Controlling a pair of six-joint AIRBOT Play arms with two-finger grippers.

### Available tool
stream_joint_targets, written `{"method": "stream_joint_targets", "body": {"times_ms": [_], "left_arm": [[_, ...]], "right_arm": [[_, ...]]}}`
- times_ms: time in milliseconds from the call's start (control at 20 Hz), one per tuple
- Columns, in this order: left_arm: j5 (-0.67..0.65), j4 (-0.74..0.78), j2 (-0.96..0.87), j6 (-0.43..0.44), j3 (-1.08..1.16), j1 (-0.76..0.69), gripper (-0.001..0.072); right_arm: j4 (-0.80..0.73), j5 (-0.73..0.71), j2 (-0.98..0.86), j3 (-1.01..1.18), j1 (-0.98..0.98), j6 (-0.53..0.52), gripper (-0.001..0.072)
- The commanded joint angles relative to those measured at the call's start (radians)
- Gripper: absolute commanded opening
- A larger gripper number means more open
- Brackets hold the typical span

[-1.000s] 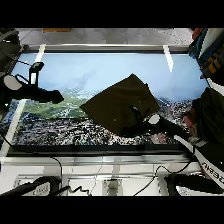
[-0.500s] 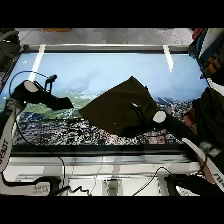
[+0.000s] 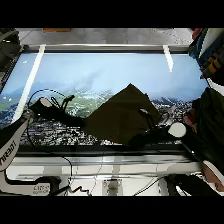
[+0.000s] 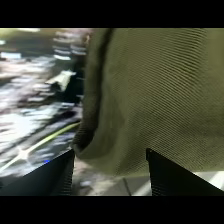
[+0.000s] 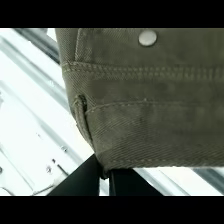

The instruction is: Fold the clothes and pants, and hang the long-sleeved shirts on hangers.

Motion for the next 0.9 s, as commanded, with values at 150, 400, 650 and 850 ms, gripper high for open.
{"method": "stream_joint_targets", "body": {"times_ms": [150, 400, 650, 850], "left_arm": [[-0.112, -0.071, -0.002, 0.145, -0.039, -0.013, 0.0496], [-0.100, 0.023, -0.001, 0.140, -0.039, 0.018, 0.0679], [-0.113, 0.129, -0.002, 0.069, -0.039, 0.031, 0.0672], [-0.113, 0.031, -0.031, 0.029, -0.040, 0.000, 0.0601]], "right_arm": [[-0.082, 0.014, 0.119, -0.018, 0.000, 0.102, 0.0041], [-0.088, 0.011, 0.119, -0.018, 0.000, 0.110, 0.0041], [-0.086, -0.025, 0.119, -0.018, 0.000, 0.127, 0.0041], [-0.086, -0.031, 0.118, -0.018, 0.000, 0.127, 0.0041]]}}
